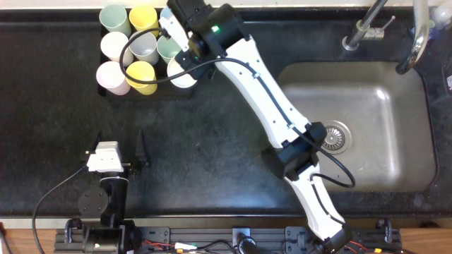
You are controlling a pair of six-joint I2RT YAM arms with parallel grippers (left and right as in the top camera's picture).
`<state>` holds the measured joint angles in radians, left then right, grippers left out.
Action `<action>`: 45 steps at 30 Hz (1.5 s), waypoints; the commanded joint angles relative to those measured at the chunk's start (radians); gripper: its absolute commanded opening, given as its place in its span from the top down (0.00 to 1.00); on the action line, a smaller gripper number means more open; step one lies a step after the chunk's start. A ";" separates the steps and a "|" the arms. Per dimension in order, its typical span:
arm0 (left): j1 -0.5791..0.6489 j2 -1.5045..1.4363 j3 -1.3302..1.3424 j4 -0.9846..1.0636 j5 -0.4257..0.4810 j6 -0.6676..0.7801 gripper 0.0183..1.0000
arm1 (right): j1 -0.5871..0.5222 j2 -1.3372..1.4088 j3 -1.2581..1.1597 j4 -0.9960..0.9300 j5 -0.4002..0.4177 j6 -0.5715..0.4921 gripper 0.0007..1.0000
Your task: Store Cups
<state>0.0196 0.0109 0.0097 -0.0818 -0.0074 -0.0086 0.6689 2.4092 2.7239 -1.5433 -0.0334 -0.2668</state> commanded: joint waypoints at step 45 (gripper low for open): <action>-0.004 -0.009 -0.002 -0.002 -0.001 -0.011 0.00 | 0.031 0.155 -0.011 0.082 0.054 -0.024 0.00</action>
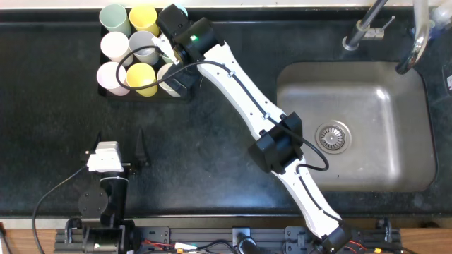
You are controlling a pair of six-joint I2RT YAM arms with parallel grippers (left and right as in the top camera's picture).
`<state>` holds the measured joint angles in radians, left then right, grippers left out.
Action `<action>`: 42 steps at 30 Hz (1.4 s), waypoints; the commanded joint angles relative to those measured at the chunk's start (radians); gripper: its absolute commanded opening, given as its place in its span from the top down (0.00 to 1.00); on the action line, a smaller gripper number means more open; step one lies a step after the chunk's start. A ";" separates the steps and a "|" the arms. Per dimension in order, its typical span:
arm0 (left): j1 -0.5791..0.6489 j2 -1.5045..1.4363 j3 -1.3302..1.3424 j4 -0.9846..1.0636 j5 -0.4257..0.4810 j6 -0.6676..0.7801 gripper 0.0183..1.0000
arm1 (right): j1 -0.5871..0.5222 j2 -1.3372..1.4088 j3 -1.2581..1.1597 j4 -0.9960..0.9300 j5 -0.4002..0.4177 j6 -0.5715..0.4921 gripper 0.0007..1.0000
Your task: Store Cups
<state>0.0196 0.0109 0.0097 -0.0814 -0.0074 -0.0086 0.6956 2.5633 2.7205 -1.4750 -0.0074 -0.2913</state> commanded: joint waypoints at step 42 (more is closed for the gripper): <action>-0.004 -0.009 -0.002 -0.003 -0.001 -0.011 0.00 | -0.570 -2.071 -2.150 1.090 0.215 0.203 0.00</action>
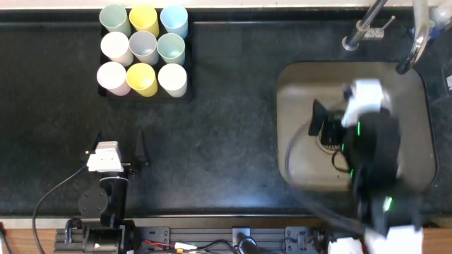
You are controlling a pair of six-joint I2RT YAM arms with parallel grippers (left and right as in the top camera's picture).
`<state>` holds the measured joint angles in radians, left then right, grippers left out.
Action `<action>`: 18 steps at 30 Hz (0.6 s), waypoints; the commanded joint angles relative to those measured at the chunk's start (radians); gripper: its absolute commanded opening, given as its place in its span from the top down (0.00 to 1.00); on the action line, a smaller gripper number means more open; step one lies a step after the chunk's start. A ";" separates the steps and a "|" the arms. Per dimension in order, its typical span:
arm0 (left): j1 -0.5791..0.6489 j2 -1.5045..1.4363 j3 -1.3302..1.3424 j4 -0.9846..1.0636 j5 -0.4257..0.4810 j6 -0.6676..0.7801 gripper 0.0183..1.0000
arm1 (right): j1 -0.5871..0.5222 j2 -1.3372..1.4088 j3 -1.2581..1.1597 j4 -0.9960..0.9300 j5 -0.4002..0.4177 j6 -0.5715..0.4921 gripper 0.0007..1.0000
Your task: Store Cups
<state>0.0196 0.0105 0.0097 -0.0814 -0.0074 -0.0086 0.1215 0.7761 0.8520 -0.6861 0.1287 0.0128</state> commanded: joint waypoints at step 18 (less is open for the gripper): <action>-0.004 -0.008 -0.002 -0.003 -0.001 -0.011 0.00 | 0.003 -0.762 -0.826 0.584 0.078 -0.132 0.00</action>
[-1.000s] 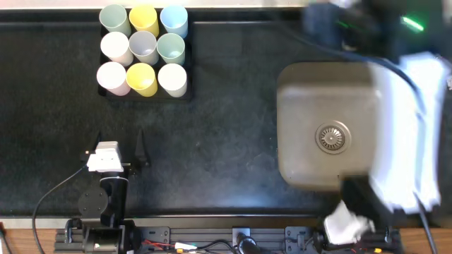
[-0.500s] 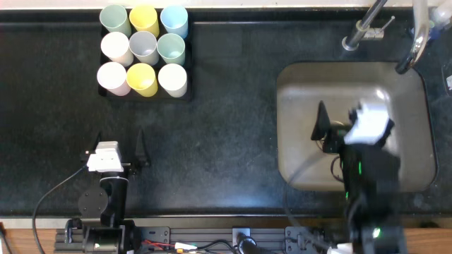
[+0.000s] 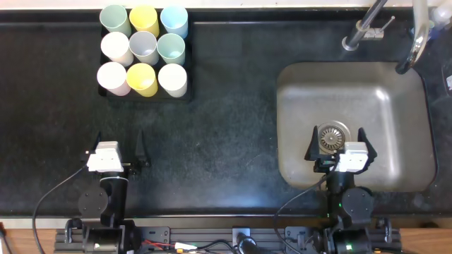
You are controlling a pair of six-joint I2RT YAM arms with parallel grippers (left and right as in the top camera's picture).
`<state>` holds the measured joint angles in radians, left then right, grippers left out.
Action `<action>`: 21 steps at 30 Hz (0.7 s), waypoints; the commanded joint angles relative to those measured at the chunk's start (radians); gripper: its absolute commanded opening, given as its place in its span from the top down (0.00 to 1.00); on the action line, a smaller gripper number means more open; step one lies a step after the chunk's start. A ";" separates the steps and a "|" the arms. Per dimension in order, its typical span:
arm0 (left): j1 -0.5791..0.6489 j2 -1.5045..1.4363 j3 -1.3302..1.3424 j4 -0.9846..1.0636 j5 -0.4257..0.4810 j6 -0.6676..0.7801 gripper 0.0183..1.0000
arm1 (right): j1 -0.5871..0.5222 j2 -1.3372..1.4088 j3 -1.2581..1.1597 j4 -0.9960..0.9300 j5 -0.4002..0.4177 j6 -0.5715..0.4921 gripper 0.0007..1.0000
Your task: Store Cups
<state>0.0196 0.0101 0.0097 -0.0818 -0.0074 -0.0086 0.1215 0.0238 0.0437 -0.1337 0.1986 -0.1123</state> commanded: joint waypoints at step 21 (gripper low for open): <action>-0.004 -0.008 -0.002 -0.002 -0.001 -0.011 0.00 | -0.116 -0.021 -0.039 0.075 -0.015 -0.007 0.00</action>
<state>0.0196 0.0101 0.0097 -0.0818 -0.0074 -0.0086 0.0128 0.0154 0.0185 -0.0692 0.1894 -0.1165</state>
